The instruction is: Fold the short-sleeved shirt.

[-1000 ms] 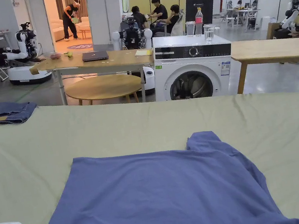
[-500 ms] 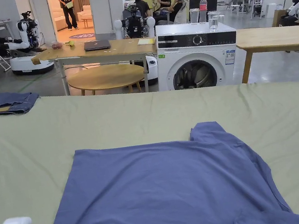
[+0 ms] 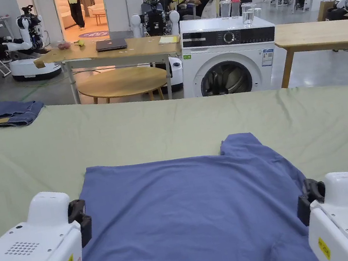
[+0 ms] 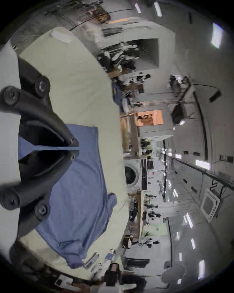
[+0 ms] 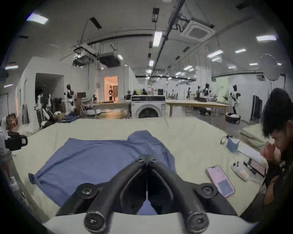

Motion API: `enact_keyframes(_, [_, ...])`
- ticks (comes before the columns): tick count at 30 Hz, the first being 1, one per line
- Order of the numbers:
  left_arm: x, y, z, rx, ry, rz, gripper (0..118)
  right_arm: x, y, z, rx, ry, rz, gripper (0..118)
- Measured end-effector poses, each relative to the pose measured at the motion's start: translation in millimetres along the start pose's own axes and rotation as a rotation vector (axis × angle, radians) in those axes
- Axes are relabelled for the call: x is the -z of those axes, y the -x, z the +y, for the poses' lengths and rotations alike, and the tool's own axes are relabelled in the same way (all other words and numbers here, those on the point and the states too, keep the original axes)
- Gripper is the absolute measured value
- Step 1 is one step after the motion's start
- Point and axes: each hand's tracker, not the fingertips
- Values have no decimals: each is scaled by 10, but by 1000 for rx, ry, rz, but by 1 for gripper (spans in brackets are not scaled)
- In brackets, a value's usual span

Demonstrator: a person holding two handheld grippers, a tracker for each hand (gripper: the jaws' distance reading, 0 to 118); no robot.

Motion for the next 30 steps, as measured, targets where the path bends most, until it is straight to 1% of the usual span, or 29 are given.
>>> enact_keyframes(3, [89,1,39,-37,55,-35,0,91,72,-29,-4,42,22,0])
enact_keyframes(5, [132,42,46,-62,82,-20,0,136,70,-46,16,55,25,0])
enact_keyframes(7, [193,114,67,-92,140,-14,0,154,70,-54,15,73,18,0])
enact_keyframes(11, [374,327,42,-111,383,-40,0,179,28,-68,1,107,25,0])
enact_keyframes(15, [512,622,-65,-201,547,-89,0,210,-2,-81,-11,141,30,0])
enact_keyframes(17, [524,769,-84,-242,591,-117,1,217,-2,-100,-28,160,34,0])
enact_keyframes(19, [468,846,-91,-289,640,-148,30,213,-6,-144,-45,170,42,0])
enact_keyframes(20, [466,886,-119,-297,668,-122,39,212,-4,-165,-55,178,42,0])
enact_keyframes(21, [459,924,-151,-297,686,-102,42,217,-7,-185,-59,186,43,0])
enact_keyframes(22, [431,916,-177,-297,706,-78,49,217,-12,-206,-60,193,44,0])
enact_keyframes(23, [441,937,-229,-304,728,-50,58,216,-15,-227,-59,198,44,0])
enact_keyframes(25, [473,996,-348,-348,763,-15,58,214,-19,-271,-58,211,42,0])
enact_keyframes(27, [550,1015,-501,-371,821,-15,58,222,-23,-316,-56,229,45,0])
enact_keyframes(30, [679,1014,-734,-365,908,53,58,236,-35,-368,-57,248,51,0])
